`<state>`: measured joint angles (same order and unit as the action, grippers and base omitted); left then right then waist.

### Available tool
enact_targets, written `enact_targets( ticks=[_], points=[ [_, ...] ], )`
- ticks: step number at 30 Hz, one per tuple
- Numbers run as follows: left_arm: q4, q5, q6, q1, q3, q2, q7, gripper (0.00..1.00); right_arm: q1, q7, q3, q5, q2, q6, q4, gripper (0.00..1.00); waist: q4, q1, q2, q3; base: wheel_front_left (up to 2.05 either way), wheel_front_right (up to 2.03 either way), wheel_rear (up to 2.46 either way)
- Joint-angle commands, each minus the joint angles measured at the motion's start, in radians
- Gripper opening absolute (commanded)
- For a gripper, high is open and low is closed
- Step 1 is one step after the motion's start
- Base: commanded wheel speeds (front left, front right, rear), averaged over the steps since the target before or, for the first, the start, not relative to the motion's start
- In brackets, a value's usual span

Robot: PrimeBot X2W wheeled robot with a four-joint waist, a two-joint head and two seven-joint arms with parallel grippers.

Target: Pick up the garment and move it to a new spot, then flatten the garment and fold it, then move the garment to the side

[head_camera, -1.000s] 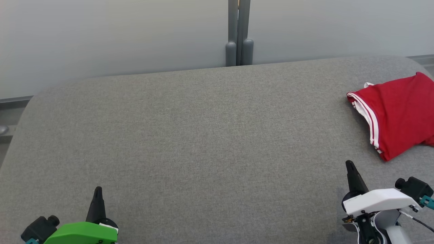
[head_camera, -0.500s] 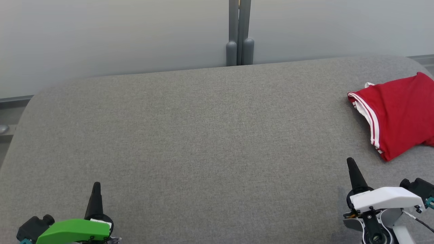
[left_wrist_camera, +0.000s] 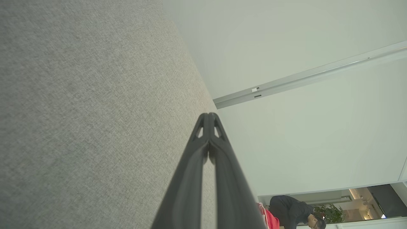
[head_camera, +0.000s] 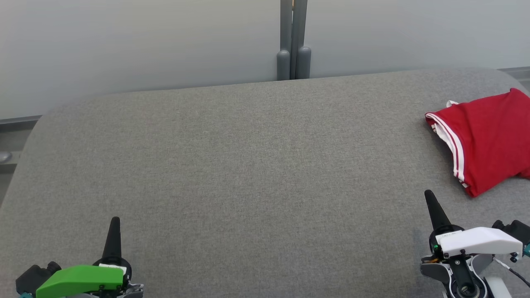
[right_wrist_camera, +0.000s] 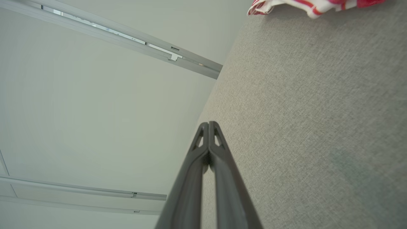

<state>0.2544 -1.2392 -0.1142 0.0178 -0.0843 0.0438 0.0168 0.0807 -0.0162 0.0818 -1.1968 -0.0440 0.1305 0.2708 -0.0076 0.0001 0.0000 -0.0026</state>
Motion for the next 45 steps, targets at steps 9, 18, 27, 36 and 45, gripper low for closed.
enact_targets(
  ticks=[9, 18, 27, 36, 45],
  points=[
    [-0.026, -0.098, -0.009, 0.028, -0.011, 0.008, 0.026, 0.0, -0.009, -0.026, 0.007, -0.11, -0.007, 0.0, -0.028, 0.0, 0.002, 0.0, 0.0, 0.001, 0.0, 0.0, 0.0],
    [-0.038, -0.166, -0.011, 0.028, -0.017, 0.008, 0.044, 0.0, -0.012, -0.044, 0.01, -0.184, -0.007, 0.0, -0.04, 0.0, 0.003, 0.0, 0.0, 0.002, 0.0, 0.0, 0.0],
    [-0.05, -0.237, -0.013, 0.031, -0.024, 0.008, 0.061, 0.0, -0.017, -0.061, 0.014, -0.262, -0.008, 0.0, -0.053, 0.0, 0.004, 0.0, 0.0, 0.002, 0.0, 0.0, 0.0],
    [-0.06, -0.303, -0.017, 0.034, -0.03, 0.009, 0.078, 0.0, -0.02, -0.079, 0.017, -0.334, -0.008, 0.0, -0.065, 0.0, 0.006, 0.0, 0.0, 0.003, 0.0, 0.0, 0.0],
    [-0.072, -0.364, -0.019, 0.036, -0.034, 0.009, 0.096, 0.0, -0.025, -0.094, 0.02, -0.401, -0.008, 0.0, -0.076, 0.0, 0.007, -0.0001, 0.0, 0.004, 0.0, 0.0, 0.0]
  ],
)
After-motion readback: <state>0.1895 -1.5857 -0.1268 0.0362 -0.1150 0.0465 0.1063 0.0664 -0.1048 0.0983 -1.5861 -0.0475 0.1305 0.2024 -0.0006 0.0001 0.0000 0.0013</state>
